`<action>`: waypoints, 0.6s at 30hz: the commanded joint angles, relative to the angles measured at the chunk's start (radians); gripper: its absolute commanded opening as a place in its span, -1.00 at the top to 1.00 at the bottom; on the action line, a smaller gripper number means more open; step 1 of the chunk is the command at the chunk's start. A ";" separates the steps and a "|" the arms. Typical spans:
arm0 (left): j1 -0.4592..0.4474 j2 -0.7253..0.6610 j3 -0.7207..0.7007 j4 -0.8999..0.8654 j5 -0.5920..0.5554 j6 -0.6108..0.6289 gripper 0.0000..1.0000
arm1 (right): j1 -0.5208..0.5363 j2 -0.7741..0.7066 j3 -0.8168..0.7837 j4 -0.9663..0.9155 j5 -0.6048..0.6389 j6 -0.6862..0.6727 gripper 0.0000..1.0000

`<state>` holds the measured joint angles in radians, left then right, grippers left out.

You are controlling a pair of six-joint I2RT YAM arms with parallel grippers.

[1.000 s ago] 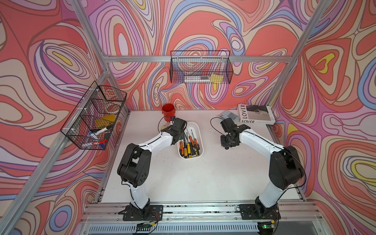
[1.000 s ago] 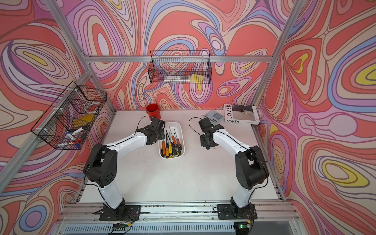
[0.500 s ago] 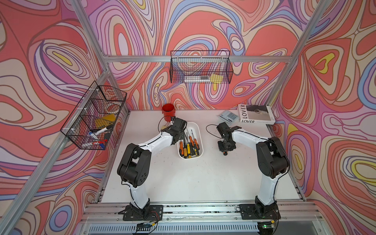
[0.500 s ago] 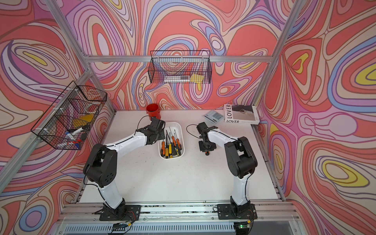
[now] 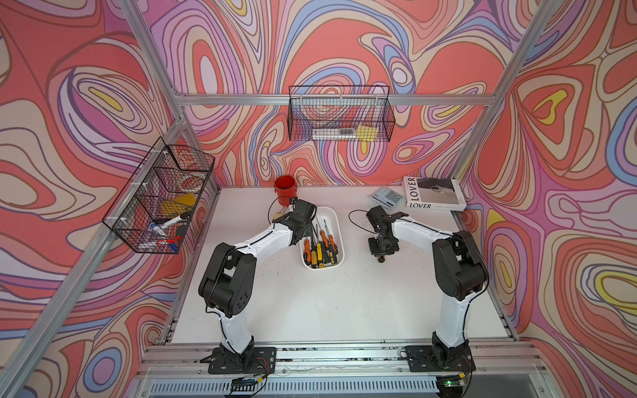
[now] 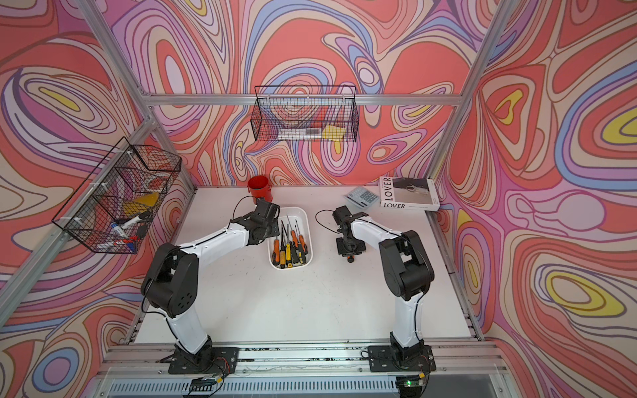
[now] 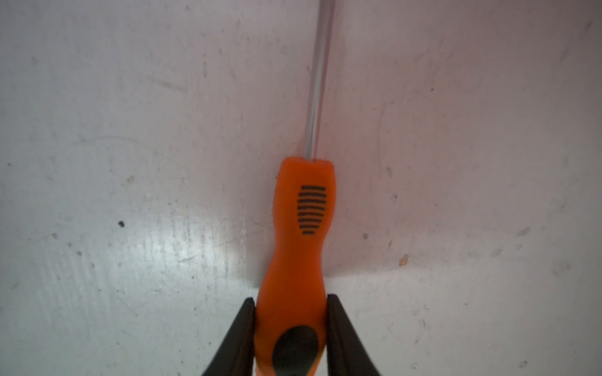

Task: Take out the screwdriver from the storage box
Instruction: Place the screwdriver at the center of the board.

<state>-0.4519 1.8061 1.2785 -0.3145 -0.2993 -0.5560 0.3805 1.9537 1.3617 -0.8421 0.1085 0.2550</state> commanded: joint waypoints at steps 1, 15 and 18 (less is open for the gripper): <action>0.003 -0.044 0.008 0.012 -0.023 0.018 1.00 | 0.002 0.033 -0.019 0.033 -0.023 0.031 0.55; 0.003 -0.048 0.001 0.014 -0.026 0.016 1.00 | 0.000 -0.008 -0.065 0.066 -0.028 0.068 -0.11; 0.003 -0.047 0.001 0.014 -0.024 0.012 1.00 | -0.002 -0.015 -0.066 0.064 -0.023 0.072 -0.20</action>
<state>-0.4519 1.8061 1.2785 -0.3145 -0.2993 -0.5499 0.3805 1.9507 1.3159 -0.7879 0.0868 0.3141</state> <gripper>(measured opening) 0.101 0.592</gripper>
